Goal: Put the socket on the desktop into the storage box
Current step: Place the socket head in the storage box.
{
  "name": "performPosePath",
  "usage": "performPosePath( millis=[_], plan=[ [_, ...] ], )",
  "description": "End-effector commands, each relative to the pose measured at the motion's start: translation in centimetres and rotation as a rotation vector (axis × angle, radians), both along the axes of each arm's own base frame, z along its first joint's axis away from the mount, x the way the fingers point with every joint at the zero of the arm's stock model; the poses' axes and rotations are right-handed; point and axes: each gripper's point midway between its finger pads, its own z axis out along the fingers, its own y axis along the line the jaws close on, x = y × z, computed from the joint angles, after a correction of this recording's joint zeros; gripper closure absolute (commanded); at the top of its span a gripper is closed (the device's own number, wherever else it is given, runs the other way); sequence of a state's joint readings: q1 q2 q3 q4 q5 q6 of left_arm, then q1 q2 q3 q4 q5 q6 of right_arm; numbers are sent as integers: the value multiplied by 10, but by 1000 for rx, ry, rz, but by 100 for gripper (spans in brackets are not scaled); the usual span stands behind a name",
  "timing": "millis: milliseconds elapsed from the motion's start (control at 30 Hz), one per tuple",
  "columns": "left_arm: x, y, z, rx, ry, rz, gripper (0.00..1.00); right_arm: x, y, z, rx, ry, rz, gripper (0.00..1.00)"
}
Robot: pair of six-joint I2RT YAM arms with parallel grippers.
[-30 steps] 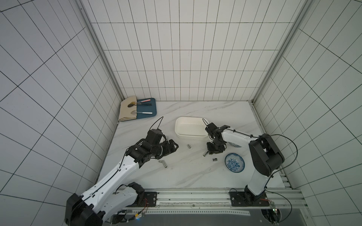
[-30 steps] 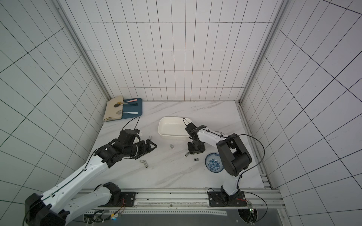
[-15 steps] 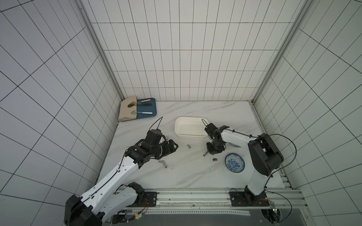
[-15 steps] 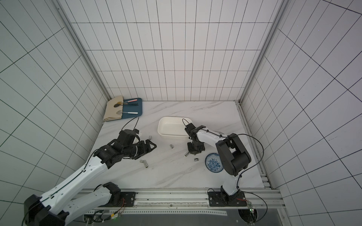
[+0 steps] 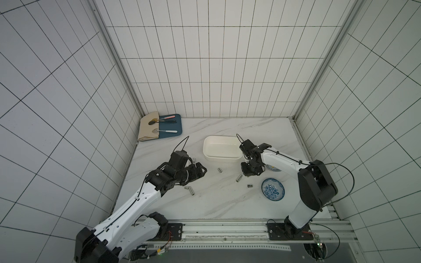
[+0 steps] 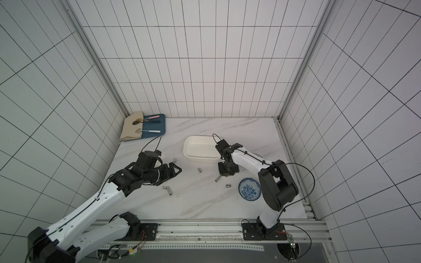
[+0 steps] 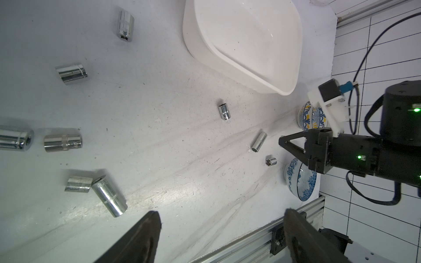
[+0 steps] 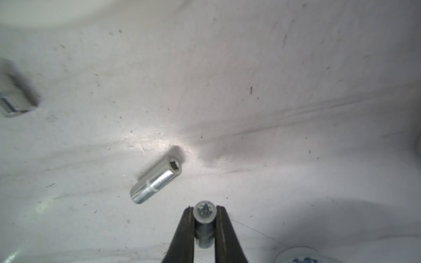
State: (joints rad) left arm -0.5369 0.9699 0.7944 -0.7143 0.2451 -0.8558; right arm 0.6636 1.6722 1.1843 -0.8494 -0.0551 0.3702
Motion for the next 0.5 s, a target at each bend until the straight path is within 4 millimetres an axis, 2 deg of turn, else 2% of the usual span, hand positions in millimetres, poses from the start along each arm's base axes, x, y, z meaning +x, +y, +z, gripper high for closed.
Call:
performPosePath(
  millis=[0,267,467],
  plan=[
    [12,-2,16,5,-72,-1,11,5,2,30,1,-51,8,93],
    [26,1,22,16,-123,40,11,30,15,68,23,-135,23,93],
    [31,6,25,12,-140,60,11,58,30,86,38,-177,26,93]
  ],
)
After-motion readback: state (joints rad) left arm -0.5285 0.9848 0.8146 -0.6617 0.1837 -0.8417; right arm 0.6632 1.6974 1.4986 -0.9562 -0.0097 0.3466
